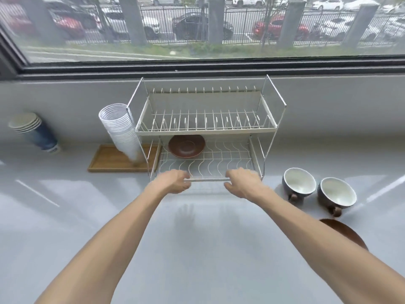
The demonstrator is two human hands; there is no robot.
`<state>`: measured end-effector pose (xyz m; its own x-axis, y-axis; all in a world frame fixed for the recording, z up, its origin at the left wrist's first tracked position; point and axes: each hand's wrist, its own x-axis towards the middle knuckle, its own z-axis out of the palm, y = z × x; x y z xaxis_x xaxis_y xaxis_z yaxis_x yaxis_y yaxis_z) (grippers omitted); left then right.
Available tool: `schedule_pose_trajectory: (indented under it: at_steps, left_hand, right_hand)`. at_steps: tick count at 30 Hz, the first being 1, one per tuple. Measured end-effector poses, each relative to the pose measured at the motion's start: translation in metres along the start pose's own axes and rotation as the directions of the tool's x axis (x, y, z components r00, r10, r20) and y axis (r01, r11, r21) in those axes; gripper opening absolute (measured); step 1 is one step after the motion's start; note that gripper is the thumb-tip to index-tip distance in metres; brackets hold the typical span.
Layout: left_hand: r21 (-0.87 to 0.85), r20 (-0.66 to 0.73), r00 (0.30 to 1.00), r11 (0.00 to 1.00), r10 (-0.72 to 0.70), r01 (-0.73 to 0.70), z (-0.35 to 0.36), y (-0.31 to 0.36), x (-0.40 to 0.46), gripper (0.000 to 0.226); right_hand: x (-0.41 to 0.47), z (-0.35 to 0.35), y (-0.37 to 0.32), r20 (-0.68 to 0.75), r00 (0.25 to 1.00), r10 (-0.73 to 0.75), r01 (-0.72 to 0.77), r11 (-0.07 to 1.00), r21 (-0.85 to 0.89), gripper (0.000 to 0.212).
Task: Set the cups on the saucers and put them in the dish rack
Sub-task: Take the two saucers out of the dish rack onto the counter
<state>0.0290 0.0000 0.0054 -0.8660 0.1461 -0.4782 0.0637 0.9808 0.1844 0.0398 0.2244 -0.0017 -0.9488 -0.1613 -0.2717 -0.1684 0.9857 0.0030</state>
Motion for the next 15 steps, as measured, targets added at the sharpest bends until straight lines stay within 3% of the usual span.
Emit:
schedule_pose_trajectory:
  at_steps: [4, 8, 12, 15]
  left_hand:
    - [-0.043, -0.21, 0.97, 0.992, -0.126, 0.12, -0.019, -0.028, 0.01, 0.043]
    - [-0.194, -0.403, 0.889, 0.97, -0.216, 0.148, -0.022, -0.037, 0.028, 0.048]
    - [-0.385, -0.502, 0.807, 0.916, -0.311, 0.113, -0.016, -0.041, 0.053, 0.052]
    - [-0.405, -0.552, 0.762, 0.908, -0.339, 0.109, -0.014, -0.035, 0.071, 0.042]
  right_hand:
    - [0.03, -0.009, -0.024, -0.139, 0.99, -0.028, 0.042, 0.994, 0.104, 0.034]
    - [0.06, -0.013, -0.04, -0.245, 0.969, 0.006, 0.052, 0.972, 0.23, 0.039]
    - [0.088, -0.012, -0.047, -0.281, 0.958, 0.052, 0.044, 0.945, 0.325, 0.048]
    - [0.109, -0.007, -0.051, -0.257, 0.961, 0.104, -0.008, 0.938, 0.348, 0.046]
